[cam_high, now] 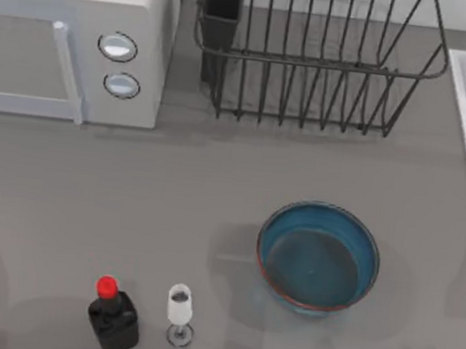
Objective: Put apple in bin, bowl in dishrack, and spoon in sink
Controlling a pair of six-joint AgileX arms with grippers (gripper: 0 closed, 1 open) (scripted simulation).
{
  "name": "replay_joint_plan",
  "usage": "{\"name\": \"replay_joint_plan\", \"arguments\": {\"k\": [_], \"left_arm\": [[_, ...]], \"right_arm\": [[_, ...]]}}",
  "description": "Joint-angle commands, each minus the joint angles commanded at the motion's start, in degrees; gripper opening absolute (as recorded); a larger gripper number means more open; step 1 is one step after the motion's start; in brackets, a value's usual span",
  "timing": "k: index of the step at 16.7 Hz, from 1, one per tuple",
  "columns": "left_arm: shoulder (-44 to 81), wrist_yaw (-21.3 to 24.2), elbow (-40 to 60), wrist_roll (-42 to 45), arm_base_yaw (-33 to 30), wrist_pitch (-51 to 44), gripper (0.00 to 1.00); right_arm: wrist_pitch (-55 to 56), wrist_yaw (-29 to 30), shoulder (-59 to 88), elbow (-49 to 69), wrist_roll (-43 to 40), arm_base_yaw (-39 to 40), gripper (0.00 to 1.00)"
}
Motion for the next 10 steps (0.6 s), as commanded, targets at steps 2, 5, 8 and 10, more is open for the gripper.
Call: {"name": "replay_joint_plan", "arguments": {"k": [2,5,8,10], "left_arm": [[0.00,0.00,0.00,0.00,0.00,0.00,1.00],[0.00,0.00,0.00,0.00,0.00,0.00,1.00],[0.00,0.00,0.00,0.00,0.00,0.00,1.00],[-0.03,0.00,0.03,0.00,-0.04,-0.01,1.00]], "right_arm": [[0.00,0.00,0.00,0.00,0.00,0.00,1.00],[0.00,0.00,0.00,0.00,0.00,0.00,1.00],[0.00,0.00,0.00,0.00,0.00,0.00,1.00],[0.00,0.00,0.00,0.00,0.00,0.00,1.00]]}}
